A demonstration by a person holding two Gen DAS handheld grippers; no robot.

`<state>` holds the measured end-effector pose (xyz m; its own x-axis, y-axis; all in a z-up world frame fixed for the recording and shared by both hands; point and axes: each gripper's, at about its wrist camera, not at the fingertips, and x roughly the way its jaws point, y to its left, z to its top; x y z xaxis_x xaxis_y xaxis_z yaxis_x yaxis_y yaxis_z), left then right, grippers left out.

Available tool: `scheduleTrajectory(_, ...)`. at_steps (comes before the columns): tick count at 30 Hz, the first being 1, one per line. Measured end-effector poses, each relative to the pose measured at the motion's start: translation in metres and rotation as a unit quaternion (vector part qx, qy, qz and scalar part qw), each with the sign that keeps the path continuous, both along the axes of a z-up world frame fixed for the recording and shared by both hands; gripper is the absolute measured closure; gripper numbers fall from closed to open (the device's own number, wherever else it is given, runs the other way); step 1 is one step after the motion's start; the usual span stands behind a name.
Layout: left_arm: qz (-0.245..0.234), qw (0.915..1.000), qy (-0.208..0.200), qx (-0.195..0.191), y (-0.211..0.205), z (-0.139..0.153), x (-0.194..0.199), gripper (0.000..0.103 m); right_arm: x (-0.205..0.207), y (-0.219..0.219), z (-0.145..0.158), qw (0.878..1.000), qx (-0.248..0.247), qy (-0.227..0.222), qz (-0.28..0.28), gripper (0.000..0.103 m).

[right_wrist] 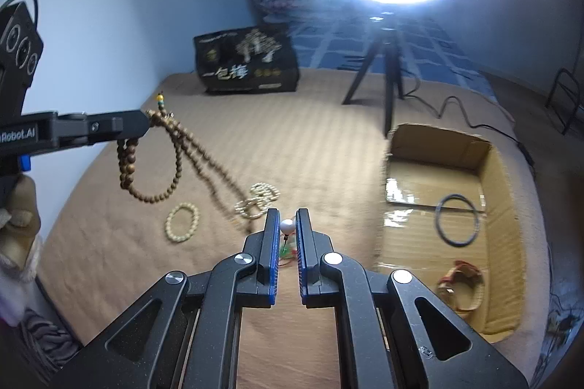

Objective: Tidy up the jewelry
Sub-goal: 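Lift and carry the bead strands and pearl earring over the cardboard box with both tools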

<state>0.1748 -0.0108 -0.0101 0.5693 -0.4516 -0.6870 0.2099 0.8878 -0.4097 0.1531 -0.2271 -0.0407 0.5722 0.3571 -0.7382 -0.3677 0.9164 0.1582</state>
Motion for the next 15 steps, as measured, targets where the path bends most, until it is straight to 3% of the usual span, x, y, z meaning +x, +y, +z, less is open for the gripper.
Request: scheduleTrajectory(15,-0.055,0.9979,-0.027,-0.021,-0.073,0.021,0.012,0.093,-0.001,-0.088,0.013,0.997,0.011,-0.009,-0.078,0.096)
